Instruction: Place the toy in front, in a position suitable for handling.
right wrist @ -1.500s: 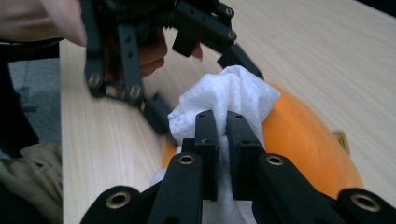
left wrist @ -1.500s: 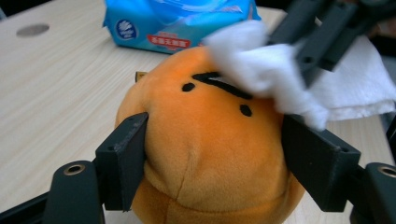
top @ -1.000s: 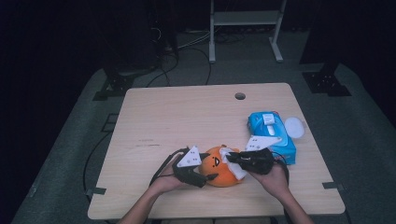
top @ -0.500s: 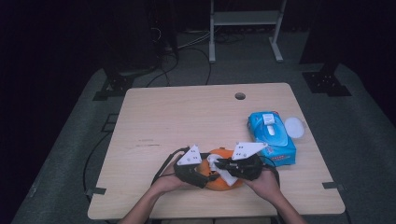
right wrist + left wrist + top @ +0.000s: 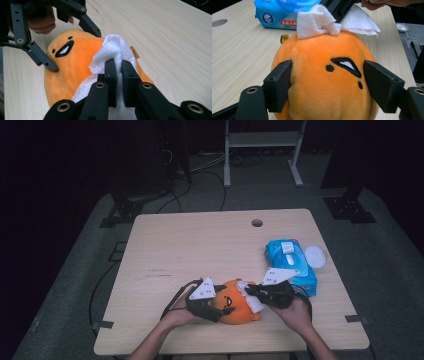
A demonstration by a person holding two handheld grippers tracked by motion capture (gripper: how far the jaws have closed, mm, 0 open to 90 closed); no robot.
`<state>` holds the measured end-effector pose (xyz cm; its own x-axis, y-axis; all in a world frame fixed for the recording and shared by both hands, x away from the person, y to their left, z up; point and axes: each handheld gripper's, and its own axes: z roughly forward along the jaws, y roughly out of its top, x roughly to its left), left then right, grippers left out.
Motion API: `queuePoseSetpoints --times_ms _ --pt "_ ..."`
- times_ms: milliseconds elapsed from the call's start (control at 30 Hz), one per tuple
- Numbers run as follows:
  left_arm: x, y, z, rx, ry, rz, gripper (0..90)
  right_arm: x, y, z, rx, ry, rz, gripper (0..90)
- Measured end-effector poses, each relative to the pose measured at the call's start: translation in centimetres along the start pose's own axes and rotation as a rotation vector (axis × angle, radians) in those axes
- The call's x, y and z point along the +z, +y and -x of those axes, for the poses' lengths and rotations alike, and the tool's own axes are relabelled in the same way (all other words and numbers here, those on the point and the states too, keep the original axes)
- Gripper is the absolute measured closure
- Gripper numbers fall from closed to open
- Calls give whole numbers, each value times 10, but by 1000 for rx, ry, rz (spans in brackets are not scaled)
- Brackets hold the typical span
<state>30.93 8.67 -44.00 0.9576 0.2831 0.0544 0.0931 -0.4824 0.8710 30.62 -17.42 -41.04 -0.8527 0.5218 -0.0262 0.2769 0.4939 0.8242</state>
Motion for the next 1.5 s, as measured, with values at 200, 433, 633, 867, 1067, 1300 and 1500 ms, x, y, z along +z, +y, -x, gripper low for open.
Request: queuePoseSetpoints --times_ms 200,433,633,867,1067,1300,1500 --pt "-8 6 -10 -78 -7 38 214 2 0 -5 -37 -1 -4 836" --pt "-2 5 3 1 24 0 322 1 6 -11 -16 40 40 835" --pt "-2 8 13 79 50 -26 335 5 12 -17 -32 62 40 834" --pt "-2 6 8 41 24 -5 336 0 -1 8 64 40 18 834" --pt "-8 10 -6 -122 28 16 164 1 0 0 15 53 9 835" --pt "-2 10 8 -33 45 -16 328 -2 2 2 27 59 18 836" --pt "2 20 27 121 77 -70 354 4 15 -10 11 89 54 838"
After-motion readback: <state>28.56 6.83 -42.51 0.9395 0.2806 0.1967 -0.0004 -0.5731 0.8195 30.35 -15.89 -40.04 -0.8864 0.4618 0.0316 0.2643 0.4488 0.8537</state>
